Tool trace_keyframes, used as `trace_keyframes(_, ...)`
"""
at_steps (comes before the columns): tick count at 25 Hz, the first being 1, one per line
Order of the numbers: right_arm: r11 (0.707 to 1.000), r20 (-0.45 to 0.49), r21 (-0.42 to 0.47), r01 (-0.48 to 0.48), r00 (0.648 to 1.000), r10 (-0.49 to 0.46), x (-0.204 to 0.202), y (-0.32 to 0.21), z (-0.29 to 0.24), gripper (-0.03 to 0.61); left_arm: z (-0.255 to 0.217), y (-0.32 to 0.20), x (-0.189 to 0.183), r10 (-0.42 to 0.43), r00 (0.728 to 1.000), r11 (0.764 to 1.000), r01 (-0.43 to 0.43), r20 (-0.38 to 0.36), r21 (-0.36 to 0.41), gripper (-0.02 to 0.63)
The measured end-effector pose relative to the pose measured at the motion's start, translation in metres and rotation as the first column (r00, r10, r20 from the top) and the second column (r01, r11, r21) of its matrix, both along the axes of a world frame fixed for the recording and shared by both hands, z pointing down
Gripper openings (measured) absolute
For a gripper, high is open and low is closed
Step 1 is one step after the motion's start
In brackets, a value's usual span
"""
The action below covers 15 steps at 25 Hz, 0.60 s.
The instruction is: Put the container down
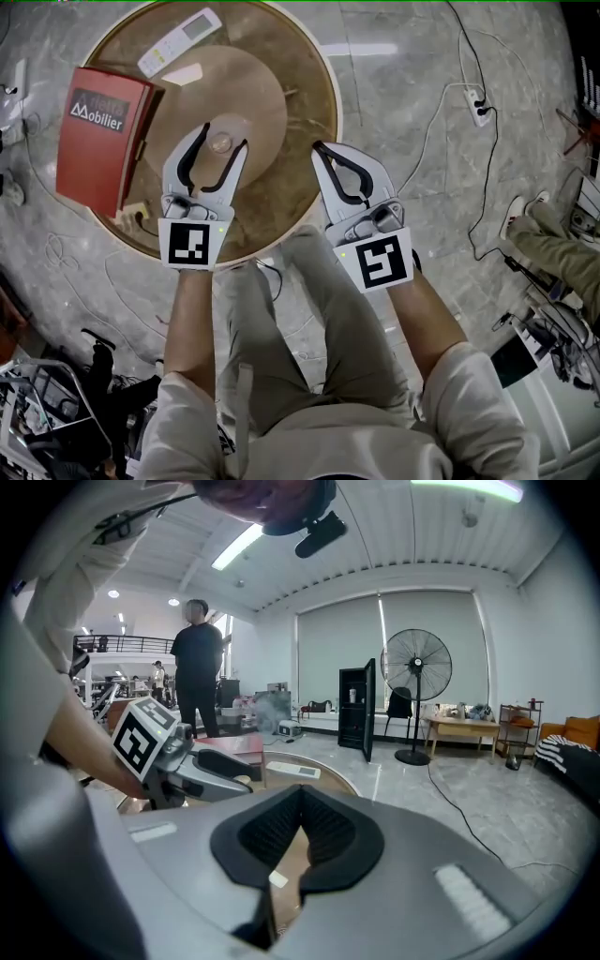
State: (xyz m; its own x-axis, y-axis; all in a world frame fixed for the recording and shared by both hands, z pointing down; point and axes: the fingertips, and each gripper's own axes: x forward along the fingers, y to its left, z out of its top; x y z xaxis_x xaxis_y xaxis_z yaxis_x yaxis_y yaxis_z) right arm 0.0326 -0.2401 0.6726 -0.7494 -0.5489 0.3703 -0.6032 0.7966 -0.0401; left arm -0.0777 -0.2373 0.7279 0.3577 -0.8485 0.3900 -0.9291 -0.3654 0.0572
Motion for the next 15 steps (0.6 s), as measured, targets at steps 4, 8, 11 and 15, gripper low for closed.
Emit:
trace_keyframes(4,1.0,-0.003,0.003,0.001,1.0,-0.001,-0.001,0.006,-0.013,0.003,-0.017,0.013,-0.005,-0.009,1.0,1.0,0.009,0.011,0.009,0.17)
trace_keyframes(8,1.0,0.002,0.013,-0.001,1.0,0.001,-0.006,0.012,-0.029,0.003,-0.029,0.027,-0.011,-0.006,1.0,1.0,0.006,0.028,-0.001,0.117)
trace_keyframes(11,1.0,0.002,0.019,-0.002,1.0,0.002,-0.009,0.017,-0.039,0.003,-0.037,0.035,-0.017,-0.011,0.999,1.0,0.011,0.042,-0.01,0.079)
trace_keyframes(15,1.0,0.014,0.028,-0.007,1.0,0.007,-0.012,0.026,-0.053,0.003,-0.056,0.043,-0.021,-0.007,0.999,1.0,0.006,0.052,0.011,0.066)
